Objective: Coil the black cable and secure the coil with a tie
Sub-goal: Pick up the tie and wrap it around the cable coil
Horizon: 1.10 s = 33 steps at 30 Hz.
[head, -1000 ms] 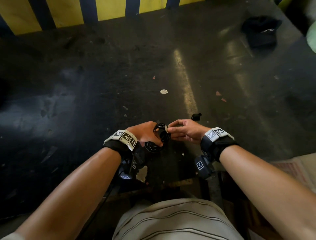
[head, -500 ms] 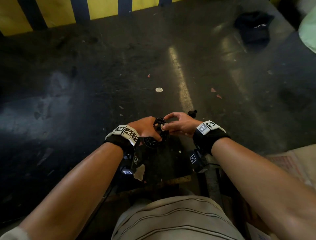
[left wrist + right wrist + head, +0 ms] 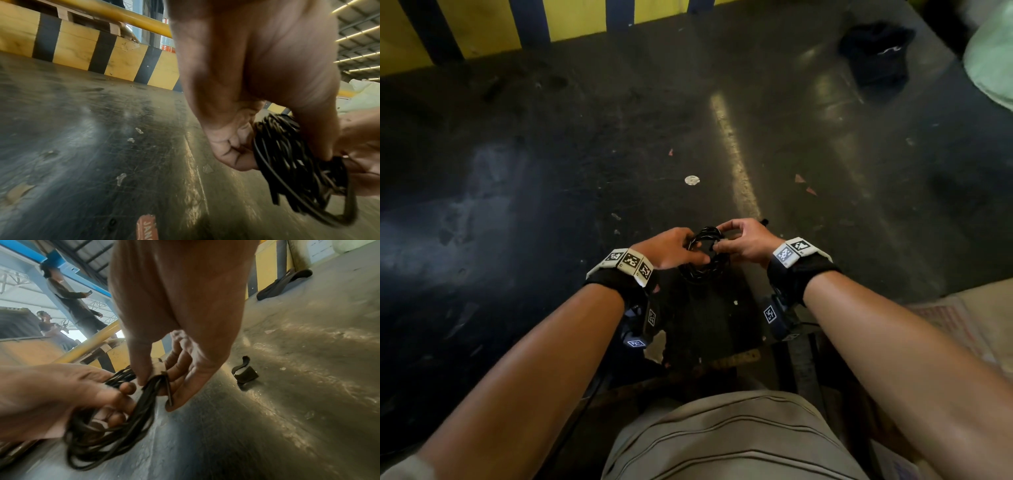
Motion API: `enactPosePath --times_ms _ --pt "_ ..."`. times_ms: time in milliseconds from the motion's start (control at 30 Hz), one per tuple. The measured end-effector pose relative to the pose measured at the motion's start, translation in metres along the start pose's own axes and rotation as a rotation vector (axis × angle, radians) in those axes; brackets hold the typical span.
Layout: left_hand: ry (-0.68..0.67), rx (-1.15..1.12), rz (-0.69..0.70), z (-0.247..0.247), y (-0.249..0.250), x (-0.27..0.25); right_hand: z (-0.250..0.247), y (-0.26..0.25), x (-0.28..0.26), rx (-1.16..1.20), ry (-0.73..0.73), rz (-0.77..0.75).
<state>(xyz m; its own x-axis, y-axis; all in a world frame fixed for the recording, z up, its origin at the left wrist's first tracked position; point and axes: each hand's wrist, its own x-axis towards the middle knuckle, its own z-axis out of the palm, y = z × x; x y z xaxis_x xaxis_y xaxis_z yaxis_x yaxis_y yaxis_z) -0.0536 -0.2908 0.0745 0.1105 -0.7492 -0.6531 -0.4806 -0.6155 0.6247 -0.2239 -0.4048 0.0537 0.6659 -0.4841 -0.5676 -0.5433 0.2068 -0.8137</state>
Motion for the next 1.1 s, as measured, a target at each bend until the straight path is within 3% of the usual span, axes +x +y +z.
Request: enactPosePath --times_ms 133,367,467,633,933,1100 --pt "0.021 -0.211 0.028 -0.002 -0.003 0.005 -0.008 0.004 -0.002 -0.139 0.102 -0.012" --pt "0.146 -0.1 0.071 0.009 0.011 0.024 -0.015 0.016 -0.014 -0.338 0.308 -0.158" --pt "0.109 -0.091 0.104 0.02 0.02 0.03 -0.026 0.028 -0.021 -0.336 0.352 -0.134" --pt "-0.125 -0.184 0.042 0.045 0.038 0.05 -0.057 0.048 -0.035 -0.348 0.386 -0.051" --pt "0.151 0.022 0.132 0.063 0.069 0.088 -0.09 0.065 -0.038 -0.309 0.526 -0.061" --pt "0.018 -0.216 0.138 0.065 0.077 0.102 -0.113 0.07 -0.03 -0.226 0.583 0.004"
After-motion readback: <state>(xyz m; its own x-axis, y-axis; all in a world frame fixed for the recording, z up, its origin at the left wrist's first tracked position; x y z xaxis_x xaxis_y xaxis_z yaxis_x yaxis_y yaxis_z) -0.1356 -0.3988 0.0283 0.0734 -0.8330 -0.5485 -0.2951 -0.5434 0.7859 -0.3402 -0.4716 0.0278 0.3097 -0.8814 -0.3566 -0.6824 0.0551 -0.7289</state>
